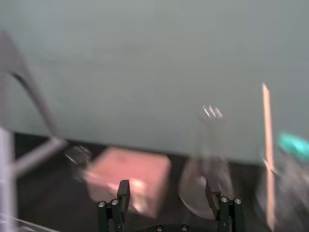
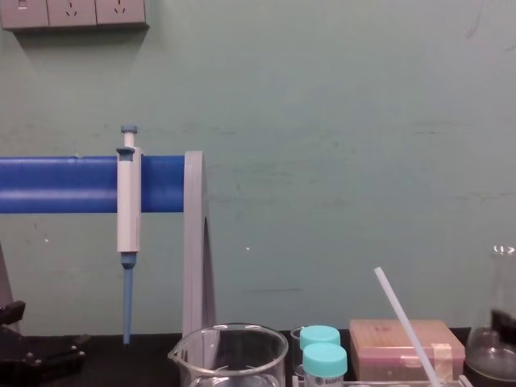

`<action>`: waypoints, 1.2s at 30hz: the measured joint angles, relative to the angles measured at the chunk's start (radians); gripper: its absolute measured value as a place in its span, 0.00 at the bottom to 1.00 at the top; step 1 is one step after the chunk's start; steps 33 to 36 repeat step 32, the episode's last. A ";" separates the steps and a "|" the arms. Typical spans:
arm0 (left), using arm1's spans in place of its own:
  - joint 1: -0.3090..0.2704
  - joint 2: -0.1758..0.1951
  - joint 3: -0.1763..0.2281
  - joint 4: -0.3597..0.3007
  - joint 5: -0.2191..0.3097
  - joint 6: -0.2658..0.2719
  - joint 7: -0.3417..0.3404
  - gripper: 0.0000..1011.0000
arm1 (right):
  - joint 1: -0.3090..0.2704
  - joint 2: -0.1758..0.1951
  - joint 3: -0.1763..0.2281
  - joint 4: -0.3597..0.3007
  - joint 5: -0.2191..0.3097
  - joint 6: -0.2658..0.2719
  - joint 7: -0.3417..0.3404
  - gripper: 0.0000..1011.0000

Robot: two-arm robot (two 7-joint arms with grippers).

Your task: Pick up the stirring rod with one hand, then place it down.

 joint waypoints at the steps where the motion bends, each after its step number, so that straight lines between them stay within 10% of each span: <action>1: 0.000 0.000 0.000 0.000 0.000 0.000 0.000 0.99 | -0.001 -0.008 0.007 0.011 -0.009 0.035 -0.030 0.99; 10: 0.000 0.000 0.000 0.000 0.000 0.000 0.000 0.99 | 0.001 -0.031 0.019 0.056 -0.030 0.108 -0.054 0.99; 36: 0.000 0.000 0.000 0.000 0.000 0.000 0.000 0.99 | 0.001 -0.029 0.019 0.051 -0.026 0.103 -0.053 0.99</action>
